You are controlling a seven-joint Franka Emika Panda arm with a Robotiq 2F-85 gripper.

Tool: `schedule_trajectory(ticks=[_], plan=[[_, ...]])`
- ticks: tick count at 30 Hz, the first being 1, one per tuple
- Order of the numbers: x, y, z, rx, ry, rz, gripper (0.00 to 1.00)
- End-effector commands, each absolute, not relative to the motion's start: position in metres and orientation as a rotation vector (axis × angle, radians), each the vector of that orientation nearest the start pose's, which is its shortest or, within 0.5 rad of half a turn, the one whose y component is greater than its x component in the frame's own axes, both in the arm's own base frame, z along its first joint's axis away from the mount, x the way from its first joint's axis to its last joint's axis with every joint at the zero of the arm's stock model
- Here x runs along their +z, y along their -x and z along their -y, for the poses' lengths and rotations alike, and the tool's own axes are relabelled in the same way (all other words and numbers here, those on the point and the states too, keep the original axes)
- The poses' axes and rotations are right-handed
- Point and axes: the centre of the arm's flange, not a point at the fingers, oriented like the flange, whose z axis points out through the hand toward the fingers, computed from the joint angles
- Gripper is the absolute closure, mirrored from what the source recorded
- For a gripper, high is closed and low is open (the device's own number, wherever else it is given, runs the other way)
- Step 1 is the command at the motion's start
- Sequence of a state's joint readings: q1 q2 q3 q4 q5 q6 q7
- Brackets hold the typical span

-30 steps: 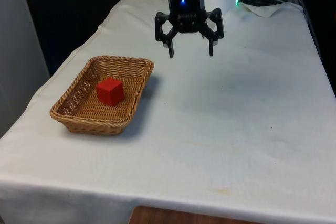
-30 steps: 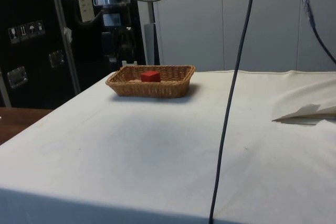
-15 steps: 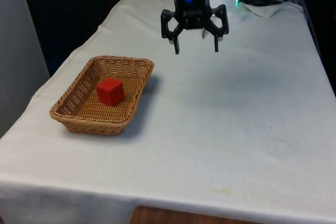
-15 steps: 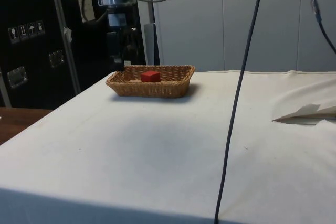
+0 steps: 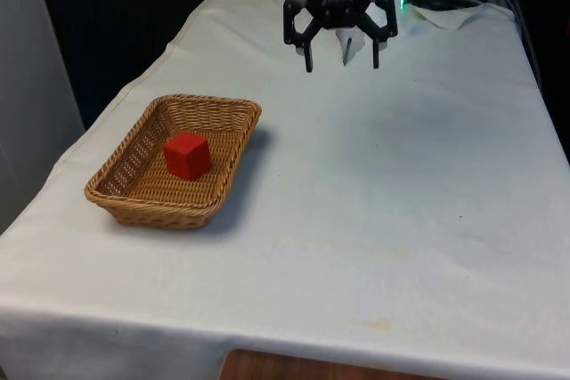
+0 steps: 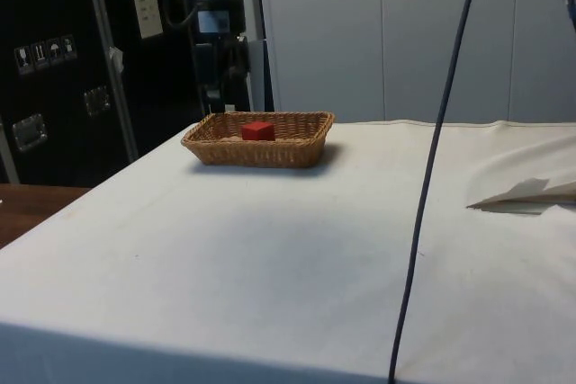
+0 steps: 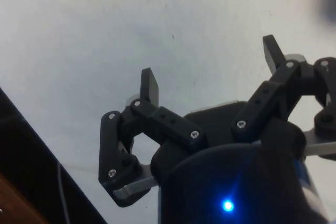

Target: Pick up the cube and place it into the basket.

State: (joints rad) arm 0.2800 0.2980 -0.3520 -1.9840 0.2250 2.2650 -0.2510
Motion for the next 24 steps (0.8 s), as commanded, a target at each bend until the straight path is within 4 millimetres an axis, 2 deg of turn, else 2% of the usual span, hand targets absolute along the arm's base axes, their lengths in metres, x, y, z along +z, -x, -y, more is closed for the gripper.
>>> schedule_trajectory(ticks=[1,24], plan=[[0.328,-0.599,0.028,-0.049,3.083,0.075,0.00],[0.356,-0.579,0.008,-0.092,3.095,0.197,0.00]])
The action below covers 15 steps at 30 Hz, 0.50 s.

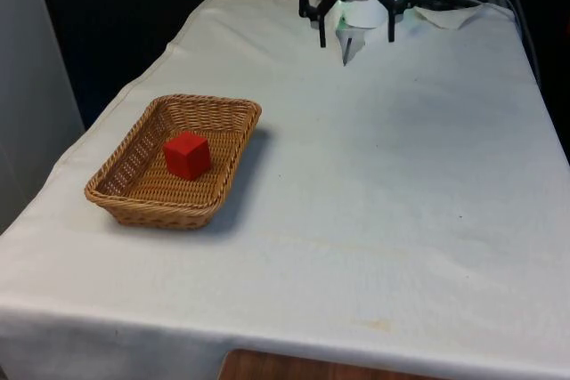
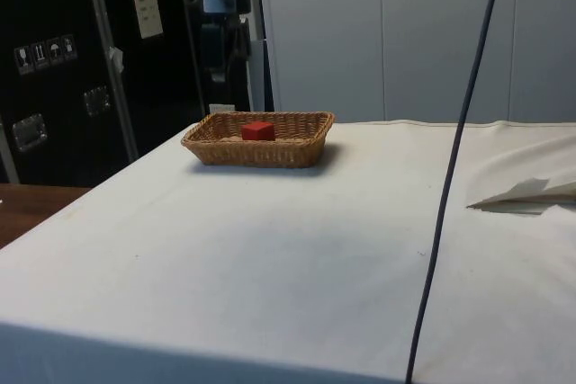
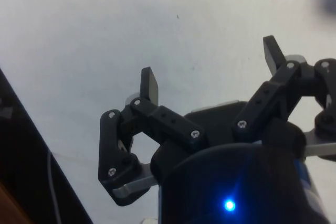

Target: Pick up the cube and place it into the basket.

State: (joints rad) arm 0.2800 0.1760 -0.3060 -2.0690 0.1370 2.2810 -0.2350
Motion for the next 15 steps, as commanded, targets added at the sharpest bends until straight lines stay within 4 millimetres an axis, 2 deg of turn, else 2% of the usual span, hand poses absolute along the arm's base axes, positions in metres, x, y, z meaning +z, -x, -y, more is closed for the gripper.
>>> schedule_trajectory(ticks=[1,15], plan=[[0.358,-0.578,0.007,-0.095,3.097,0.210,0.00],[0.367,-0.570,-0.009,-0.105,3.110,0.289,0.00]])
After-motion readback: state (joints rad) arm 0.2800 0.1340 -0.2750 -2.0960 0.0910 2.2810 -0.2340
